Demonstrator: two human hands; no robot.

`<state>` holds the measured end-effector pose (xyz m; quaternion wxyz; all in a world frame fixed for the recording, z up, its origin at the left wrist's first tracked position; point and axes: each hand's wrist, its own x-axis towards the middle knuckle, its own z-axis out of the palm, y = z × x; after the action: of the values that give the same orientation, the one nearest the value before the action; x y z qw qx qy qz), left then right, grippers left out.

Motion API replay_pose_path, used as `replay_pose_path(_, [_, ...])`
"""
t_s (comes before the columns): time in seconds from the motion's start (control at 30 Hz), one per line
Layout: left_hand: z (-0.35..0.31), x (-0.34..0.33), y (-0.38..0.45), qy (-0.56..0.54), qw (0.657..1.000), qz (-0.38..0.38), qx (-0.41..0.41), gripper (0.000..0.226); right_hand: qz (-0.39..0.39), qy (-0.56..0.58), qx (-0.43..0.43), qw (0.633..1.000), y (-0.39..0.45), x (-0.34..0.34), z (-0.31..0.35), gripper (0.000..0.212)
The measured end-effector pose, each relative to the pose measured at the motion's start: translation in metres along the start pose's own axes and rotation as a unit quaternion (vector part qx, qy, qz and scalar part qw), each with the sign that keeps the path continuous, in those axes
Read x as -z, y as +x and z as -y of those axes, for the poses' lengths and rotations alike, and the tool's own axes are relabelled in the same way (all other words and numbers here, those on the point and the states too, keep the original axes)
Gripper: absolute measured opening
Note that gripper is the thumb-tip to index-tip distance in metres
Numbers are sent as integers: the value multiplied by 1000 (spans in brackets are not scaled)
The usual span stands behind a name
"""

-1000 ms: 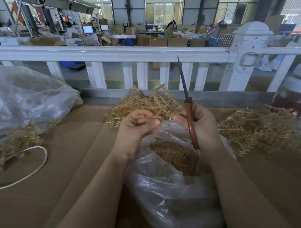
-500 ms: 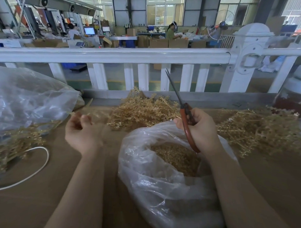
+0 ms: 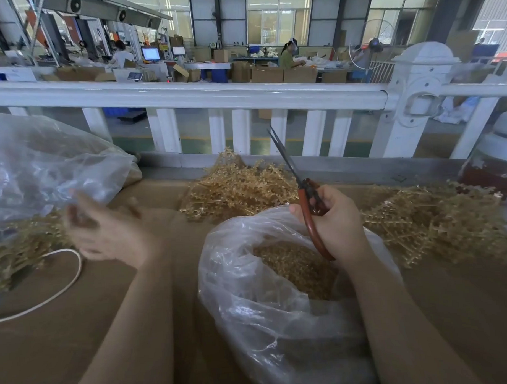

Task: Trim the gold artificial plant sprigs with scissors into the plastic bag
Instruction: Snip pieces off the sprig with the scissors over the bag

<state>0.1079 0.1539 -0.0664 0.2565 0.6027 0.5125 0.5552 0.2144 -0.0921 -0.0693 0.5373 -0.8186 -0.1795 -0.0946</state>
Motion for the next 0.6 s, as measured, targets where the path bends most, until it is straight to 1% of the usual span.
replay_pose_path(0.03, [-1, -1, -3, -17, 995, 22, -92, 61, 3, -5, 2, 1000, -1, 0, 1, 30])
replay_pose_path(0.07, [-3, -4, -7, -41, 982, 72, -172, 53, 6, -11, 4, 1000, -1, 0, 1, 30])
replay_pose_path(0.1, [-4, -7, -12, -65, 959, 149, -232, 47, 9, -20, 7, 1000, -2, -1, 1, 29])
replay_pose_path(0.13, [-6, -10, -20, -76, 928, 238, -278, 44, 9, -31, 11, 999, -2, -1, 2, 29])
replay_pose_path(0.17, [-6, -12, -27, -63, 891, 316, -319, 46, 8, -44, 17, 999, -3, -2, 2, 29])
replay_pose_path(0.23, [-6, -18, -39, 15, 817, 425, -390, 63, 12, -63, 27, 998, -4, -3, 2, 29])
replay_pose_path(0.27, [-5, -22, -44, 59, 782, 462, -415, 73, 15, -74, 29, 997, -4, -3, 3, 30])
replay_pose_path(0.3, [-5, -25, -46, 100, 754, 484, -432, 78, 18, -83, 28, 996, -4, -3, 4, 30])
replay_pose_path(0.33, [-4, -27, -47, 134, 737, 490, -446, 77, 19, -89, 26, 996, -4, -3, 4, 30])
replay_pose_path(0.4, [-5, -30, -47, 185, 722, 481, -462, 69, 19, -89, 24, 996, -4, -3, 4, 31])
replay_pose_path(0.47, [-5, -32, -48, 204, 722, 479, -456, 60, 21, -91, 26, 995, -4, -3, 4, 31])
replay_pose_path(0.53, [-3, -33, -49, 161, 744, 484, -432, 47, 23, -92, 27, 995, -5, -3, 3, 30])
replay_pose_path(0.6, [-1, -33, -49, 96, 777, 471, -406, 28, 23, -90, 22, 995, -4, -3, 3, 31])
